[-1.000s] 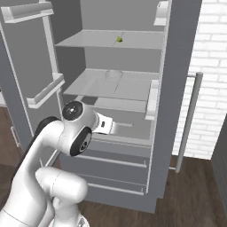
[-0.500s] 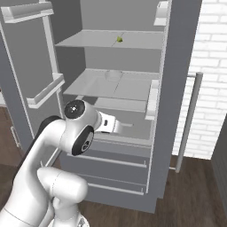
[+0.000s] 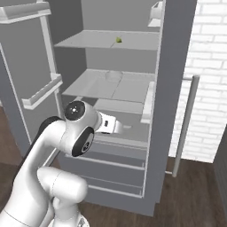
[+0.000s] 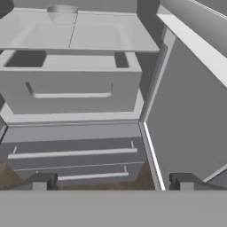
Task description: Grab a lemon wedge from the fridge and one ice cube from the ice bowl, and put them in the glass of lemonade.
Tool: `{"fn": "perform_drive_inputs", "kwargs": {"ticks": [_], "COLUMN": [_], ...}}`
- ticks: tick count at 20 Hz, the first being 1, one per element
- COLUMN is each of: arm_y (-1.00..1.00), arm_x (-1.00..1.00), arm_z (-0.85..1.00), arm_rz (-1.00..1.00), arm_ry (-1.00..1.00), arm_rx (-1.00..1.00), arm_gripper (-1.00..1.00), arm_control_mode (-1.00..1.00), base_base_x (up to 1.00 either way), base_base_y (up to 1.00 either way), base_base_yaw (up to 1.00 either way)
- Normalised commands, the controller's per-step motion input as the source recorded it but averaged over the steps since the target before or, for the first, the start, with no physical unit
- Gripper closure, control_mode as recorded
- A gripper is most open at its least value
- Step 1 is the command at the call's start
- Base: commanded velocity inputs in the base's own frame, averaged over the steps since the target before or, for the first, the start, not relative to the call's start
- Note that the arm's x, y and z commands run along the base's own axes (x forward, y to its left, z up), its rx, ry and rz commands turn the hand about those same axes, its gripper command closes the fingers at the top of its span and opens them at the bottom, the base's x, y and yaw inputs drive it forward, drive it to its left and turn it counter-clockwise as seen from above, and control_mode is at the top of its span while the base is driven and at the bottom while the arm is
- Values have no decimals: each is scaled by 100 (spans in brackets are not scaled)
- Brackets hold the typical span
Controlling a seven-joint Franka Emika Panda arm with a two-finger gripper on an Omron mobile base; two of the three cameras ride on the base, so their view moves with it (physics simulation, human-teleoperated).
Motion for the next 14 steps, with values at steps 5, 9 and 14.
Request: {"fn": "perform_drive_inputs", "kwargs": {"ticks": [5,9,14], "arm_y": [0,0,0], "arm_x": [0,0,0], "arm_z": [0,0,0], "arm_rz": [0,0,0], "arm_ry": [0,0,0], "arm_rx": [0,0,0], "arm_gripper": [-100,-100,-100], "arm_control_mode": [100,100,100], "base_base_x": [69,64,53], "base_base_y": [1,0,8], "base_base_yaw": [0,0,0]}}
